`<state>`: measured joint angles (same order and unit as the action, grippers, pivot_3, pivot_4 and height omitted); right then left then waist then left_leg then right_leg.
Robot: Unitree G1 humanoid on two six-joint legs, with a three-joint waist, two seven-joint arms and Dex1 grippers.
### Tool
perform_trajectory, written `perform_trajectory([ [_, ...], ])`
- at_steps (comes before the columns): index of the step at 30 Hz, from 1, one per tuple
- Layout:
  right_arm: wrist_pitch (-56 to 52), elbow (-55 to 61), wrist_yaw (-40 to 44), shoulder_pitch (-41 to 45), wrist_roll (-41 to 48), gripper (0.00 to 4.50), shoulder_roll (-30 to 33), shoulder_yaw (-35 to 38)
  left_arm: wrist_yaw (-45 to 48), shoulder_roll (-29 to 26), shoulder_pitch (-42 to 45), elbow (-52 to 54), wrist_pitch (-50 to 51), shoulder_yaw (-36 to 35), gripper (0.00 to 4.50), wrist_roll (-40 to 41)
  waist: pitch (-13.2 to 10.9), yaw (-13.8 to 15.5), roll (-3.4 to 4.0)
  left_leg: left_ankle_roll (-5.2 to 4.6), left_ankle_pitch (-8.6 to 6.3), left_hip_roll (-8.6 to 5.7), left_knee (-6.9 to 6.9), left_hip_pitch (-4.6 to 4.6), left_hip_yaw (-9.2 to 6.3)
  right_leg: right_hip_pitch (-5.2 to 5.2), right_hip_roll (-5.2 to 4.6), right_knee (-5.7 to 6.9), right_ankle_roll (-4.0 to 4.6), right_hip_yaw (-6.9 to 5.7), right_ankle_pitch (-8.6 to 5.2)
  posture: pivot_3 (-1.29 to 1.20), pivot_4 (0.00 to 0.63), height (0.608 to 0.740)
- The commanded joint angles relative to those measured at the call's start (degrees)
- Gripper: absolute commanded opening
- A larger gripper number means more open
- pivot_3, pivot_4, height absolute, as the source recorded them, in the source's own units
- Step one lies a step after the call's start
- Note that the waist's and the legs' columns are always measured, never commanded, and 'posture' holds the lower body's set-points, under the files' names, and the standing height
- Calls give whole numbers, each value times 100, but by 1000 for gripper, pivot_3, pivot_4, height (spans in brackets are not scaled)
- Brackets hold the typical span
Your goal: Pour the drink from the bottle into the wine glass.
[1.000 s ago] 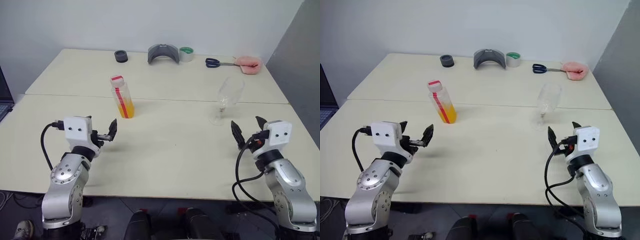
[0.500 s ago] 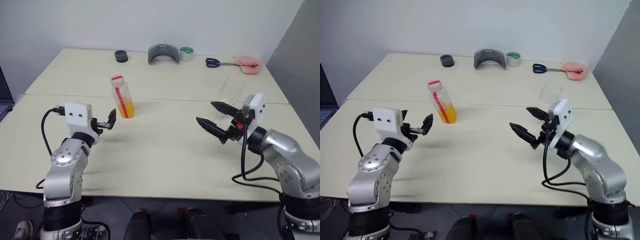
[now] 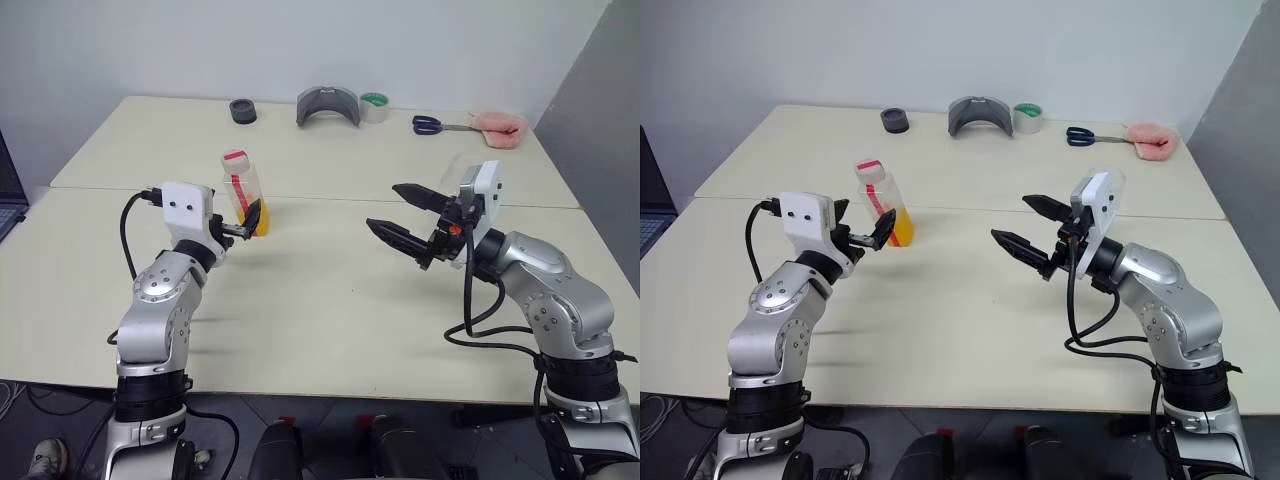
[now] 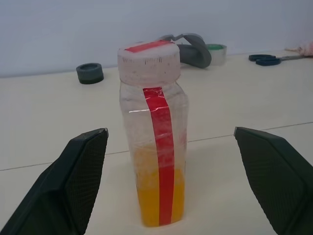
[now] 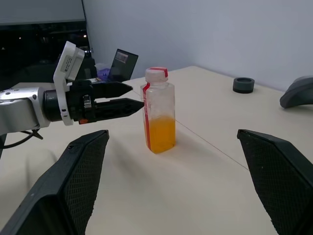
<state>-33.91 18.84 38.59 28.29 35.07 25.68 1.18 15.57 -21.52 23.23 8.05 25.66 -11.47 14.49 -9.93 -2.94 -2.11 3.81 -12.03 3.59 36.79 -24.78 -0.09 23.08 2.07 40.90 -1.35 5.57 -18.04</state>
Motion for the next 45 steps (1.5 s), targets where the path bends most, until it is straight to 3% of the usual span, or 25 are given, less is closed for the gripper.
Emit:
perform_trajectory([
  [1, 131, 123, -63, 112, 42, 4500, -72, 117, 8, -21, 216, -135, -268, 24, 4455, -89, 0, -1, 0, 0, 0, 0, 0, 0, 0, 0, 0, 0, 0, 0, 0, 0, 150, 740],
  [8, 257, 64, -148, 82, -90, 4500, -129, 135, 180, -281, 350, -594, -647, 116, 4455, -366, 0, 0, 0, 0, 0, 0, -1, 0, 0, 0, 0, 0, 0, 0, 1, 0, 150, 740],
  [21, 271, 120, -278, 70, -77, 4500, -192, 102, 222, -105, 888, -1332, -1060, 202, 4455, -391, 0, 4, 0, 0, 0, -1, -1, -1, 0, 1, -1, 0, 0, -1, 1, 0, 150, 740],
  [45, 191, 265, -549, 41, -88, 4500, -222, 205, 181, 39, 2138, -4163, -2766, 196, 4455, -752, 0, 18, 0, 0, 0, -2, -1, -2, 2, 2, 0, 0, -1, -2, 2, 0, 150, 740],
])
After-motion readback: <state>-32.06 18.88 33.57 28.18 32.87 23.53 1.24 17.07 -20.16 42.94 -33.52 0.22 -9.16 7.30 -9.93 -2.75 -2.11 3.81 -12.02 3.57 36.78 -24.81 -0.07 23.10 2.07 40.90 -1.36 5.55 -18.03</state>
